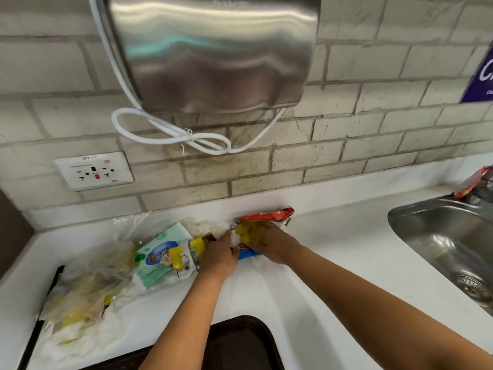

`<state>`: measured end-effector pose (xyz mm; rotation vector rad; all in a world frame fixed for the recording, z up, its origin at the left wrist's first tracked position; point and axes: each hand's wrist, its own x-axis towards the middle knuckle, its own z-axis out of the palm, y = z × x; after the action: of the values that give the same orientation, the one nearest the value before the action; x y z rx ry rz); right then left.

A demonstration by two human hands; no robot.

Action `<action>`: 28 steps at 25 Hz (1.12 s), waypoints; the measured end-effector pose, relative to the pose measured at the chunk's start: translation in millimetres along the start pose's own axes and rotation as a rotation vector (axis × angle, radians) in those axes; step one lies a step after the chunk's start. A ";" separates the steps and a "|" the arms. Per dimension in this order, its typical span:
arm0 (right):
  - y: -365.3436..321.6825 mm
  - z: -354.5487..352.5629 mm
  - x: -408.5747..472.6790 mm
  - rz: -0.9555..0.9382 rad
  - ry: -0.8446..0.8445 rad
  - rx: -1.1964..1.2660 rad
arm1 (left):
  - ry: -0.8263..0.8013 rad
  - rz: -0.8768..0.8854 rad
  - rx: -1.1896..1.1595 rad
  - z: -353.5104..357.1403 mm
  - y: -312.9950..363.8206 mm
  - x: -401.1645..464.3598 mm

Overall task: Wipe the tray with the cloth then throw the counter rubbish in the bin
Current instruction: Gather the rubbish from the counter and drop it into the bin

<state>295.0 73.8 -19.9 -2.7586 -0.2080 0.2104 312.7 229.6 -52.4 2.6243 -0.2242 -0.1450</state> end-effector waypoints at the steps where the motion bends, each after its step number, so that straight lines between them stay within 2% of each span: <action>1: 3.5 5.6 7.8 0.080 0.002 -0.006 | -0.007 0.006 0.065 3.2 -0.8 2.7; 4: 12.2 16.3 26.3 0.196 0.016 -0.165 | -0.046 0.030 0.174 10.2 -5.2 12.1; 7: 12.0 25.8 33.1 0.142 0.017 -0.396 | -0.040 0.080 0.224 15.9 -8.0 16.5; 10: 11.5 36.2 30.8 0.140 0.024 -0.487 | -0.017 0.078 0.152 21.4 -8.8 12.9; 15: 13.0 25.4 22.4 0.112 0.122 -0.303 | 0.084 0.089 0.032 22.6 -5.7 7.0; 18: 14.3 15.6 16.2 0.144 0.177 -0.275 | 0.031 0.089 -0.053 17.8 -4.4 7.7; 22: 20.7 5.8 6.4 0.199 0.283 -0.267 | -0.061 0.150 0.059 21.8 -2.4 11.1; 25: 21.9 4.1 -6.2 0.219 0.298 -0.202 | -0.064 0.089 0.080 24.6 -0.3 8.9; 28: 24.6 4.4 -26.7 0.236 0.333 -0.155 | 0.016 0.022 -0.037 18.9 1.9 2.7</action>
<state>271.0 48.0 -29.8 -2.9133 0.1964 -0.2144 312.4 218.5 -68.1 2.5846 -0.2421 -0.1197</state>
